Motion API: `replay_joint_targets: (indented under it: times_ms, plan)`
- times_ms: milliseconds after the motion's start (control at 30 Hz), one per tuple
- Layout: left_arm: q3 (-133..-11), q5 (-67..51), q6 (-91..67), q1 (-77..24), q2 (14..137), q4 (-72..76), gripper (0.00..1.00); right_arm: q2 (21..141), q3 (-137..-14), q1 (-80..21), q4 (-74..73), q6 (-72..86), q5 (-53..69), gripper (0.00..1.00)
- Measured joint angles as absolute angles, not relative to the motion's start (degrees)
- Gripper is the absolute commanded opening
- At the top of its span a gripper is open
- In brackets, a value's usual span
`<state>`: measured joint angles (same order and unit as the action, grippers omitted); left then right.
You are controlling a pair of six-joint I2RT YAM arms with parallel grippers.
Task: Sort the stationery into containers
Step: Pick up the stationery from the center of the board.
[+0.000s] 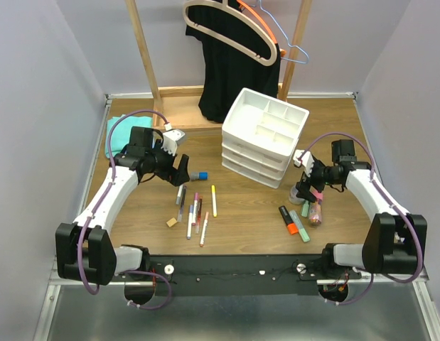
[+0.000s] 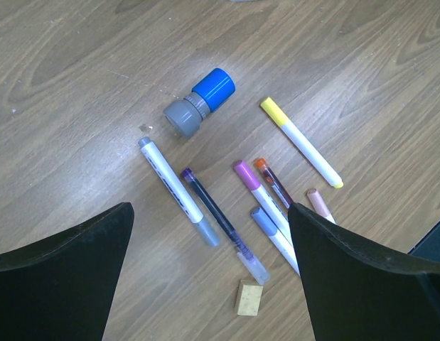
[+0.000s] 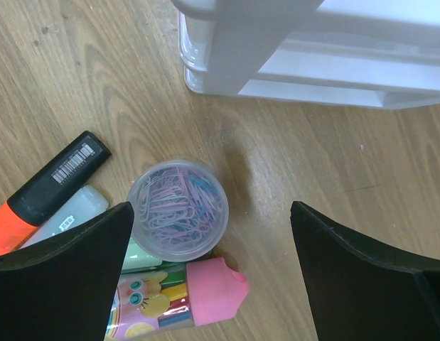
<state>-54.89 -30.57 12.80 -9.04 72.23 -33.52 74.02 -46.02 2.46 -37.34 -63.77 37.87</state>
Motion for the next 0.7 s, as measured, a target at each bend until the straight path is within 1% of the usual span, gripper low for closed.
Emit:
replay_joint_targets:
  times_ms: [433, 700]
  plan:
    - [-54.89, -30.44, 12.53, -7.92, 73.25, -33.45, 0.99, 76.44, -46.68, 2.31, -37.54, -65.67, 38.87, 0.99]
    - [-54.89, -30.46, 12.49, -7.92, 73.25, -33.45, 0.99, 77.84, -50.09, 2.20, -42.15, -66.59, 40.23, 0.99]
